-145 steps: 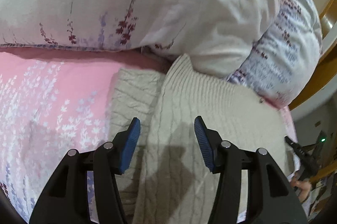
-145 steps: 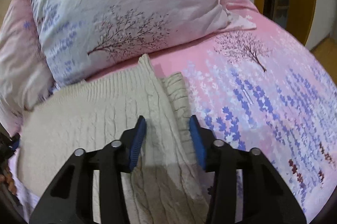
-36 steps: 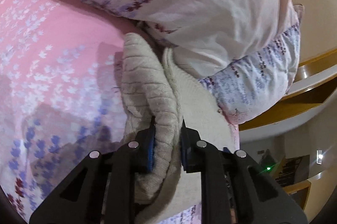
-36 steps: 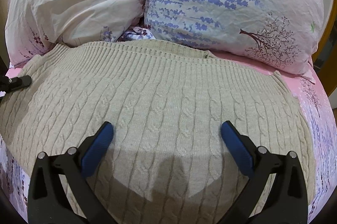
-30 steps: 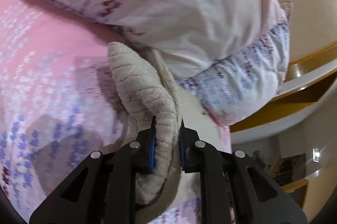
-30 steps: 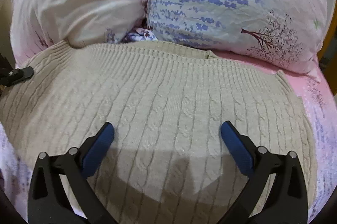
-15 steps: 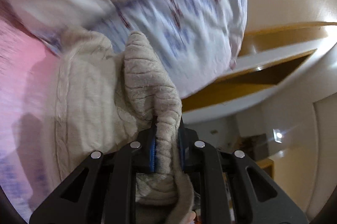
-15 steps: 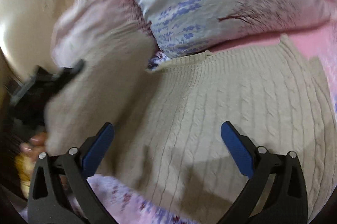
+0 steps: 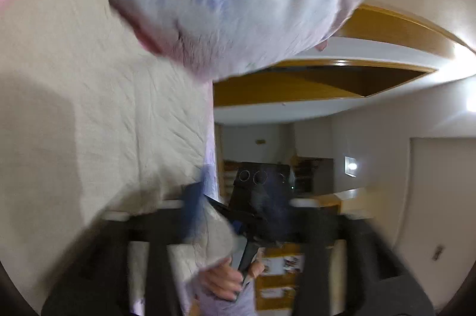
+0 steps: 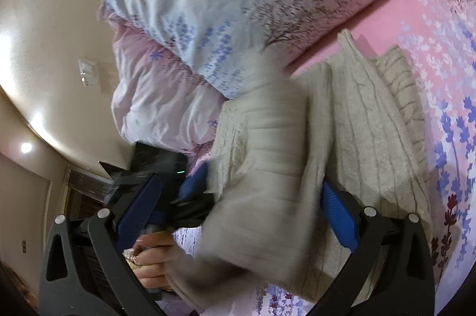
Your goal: Fold small clothes
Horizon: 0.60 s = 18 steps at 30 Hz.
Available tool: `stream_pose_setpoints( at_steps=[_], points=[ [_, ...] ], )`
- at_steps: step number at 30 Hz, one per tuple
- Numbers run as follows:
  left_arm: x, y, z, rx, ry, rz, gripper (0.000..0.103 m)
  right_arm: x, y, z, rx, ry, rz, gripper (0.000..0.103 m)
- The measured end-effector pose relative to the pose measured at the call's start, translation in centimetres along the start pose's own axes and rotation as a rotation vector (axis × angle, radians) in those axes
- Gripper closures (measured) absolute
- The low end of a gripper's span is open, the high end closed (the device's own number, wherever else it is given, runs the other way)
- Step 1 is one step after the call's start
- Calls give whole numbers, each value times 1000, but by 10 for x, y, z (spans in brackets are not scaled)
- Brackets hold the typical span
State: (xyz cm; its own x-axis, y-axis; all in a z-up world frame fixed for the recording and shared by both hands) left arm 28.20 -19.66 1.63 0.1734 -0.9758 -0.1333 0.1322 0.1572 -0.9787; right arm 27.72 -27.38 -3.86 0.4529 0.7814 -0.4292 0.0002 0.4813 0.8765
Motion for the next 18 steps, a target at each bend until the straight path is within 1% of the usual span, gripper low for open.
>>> stream_pose_setpoints(
  at_steps=[2, 4, 5, 6, 7, 8, 9, 10, 12, 13, 15, 18],
  points=[
    [-29, -1, 4, 63, -60, 96, 29, 3, -1, 3, -2, 10, -32, 2],
    [-55, 7, 6, 114, -96, 242, 24, 4, -3, 7, -11, 9, -84, 2],
    [-63, 13, 5, 127, -111, 303, 23, 6, -6, 9, -16, 7, -105, 6],
    [-75, 20, 4, 135, -125, 354, 23, 9, -9, 11, -21, 8, -143, 13],
    [-84, 26, 5, 133, -128, 377, 22, 11, -12, 11, -21, 11, -175, 19],
    [-89, 32, 4, 127, -130, 398, 22, 14, -19, 12, -20, 15, -211, 39],
    [-95, 39, 3, 117, -133, 426, 22, 15, -25, 10, -19, 21, -249, 64],
    [-99, 50, 6, 112, -138, 448, 22, 18, -32, 8, -16, 26, -288, 75],
    [-108, 60, 4, 120, -141, 488, 21, 17, -32, 8, -24, 6, -278, 82],
    [-110, 64, 5, 131, -140, 505, 21, 16, -29, 9, -41, -3, -284, 83],
    [-111, 64, 5, 189, -139, 580, 21, 13, -22, 10, -83, -23, -307, 86],
    [-112, 56, 2, 312, -145, 697, 16, 9, -3, 14, -175, -64, -362, 87]
  ],
)
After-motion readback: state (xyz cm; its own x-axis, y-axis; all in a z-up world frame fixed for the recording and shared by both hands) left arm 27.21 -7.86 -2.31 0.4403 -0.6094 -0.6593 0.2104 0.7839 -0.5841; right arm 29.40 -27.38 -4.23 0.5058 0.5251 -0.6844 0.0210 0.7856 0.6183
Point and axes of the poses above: each gripper's, at about its wrist camera, not at the fingertips, and x roughly the way its jaws point, y to its left, z to its top, the point moved 10 cm from there along x, roughly the way its jaws point, and after that the axes turned 2 degrees about x, right-handed, at the moved point
